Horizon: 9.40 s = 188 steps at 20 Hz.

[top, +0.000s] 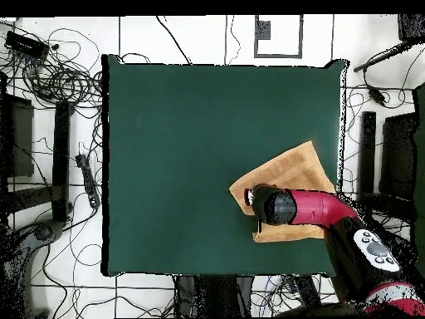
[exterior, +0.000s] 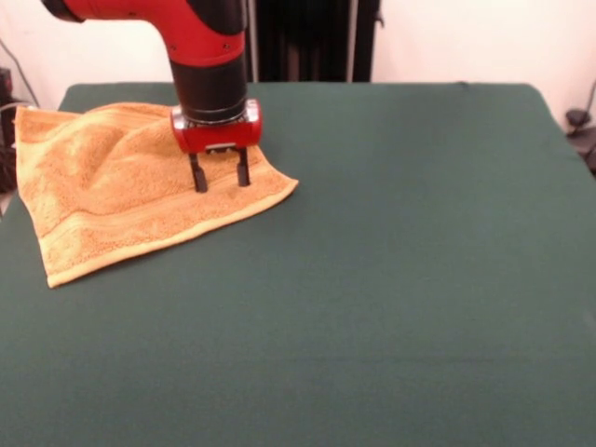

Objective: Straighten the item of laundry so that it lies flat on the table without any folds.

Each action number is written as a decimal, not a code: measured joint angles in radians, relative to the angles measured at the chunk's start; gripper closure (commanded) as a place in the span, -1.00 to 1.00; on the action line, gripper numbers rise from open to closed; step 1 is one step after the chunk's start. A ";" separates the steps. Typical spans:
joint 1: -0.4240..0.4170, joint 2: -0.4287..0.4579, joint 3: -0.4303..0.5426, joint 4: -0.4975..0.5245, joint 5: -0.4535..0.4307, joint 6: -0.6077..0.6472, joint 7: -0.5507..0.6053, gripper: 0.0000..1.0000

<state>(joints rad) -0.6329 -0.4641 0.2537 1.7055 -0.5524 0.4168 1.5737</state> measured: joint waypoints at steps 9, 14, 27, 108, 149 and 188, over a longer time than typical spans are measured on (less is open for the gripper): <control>0.041 -0.004 -0.044 0.003 0.008 -0.041 0.000 -1.00; 0.056 -0.004 -0.061 0.003 0.016 -0.054 0.000 -1.00; 0.079 -0.002 -0.091 0.007 0.035 -0.085 0.000 -1.00; 0.380 0.064 -0.398 -0.024 0.336 -0.194 0.000 1.00; 0.397 0.072 -0.437 -0.029 0.382 -0.198 0.000 -1.00; 0.399 0.074 -0.445 -0.030 0.392 -0.200 0.000 -1.00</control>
<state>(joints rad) -0.2334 -0.3902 -0.1911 1.6752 -0.1607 0.2168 1.5737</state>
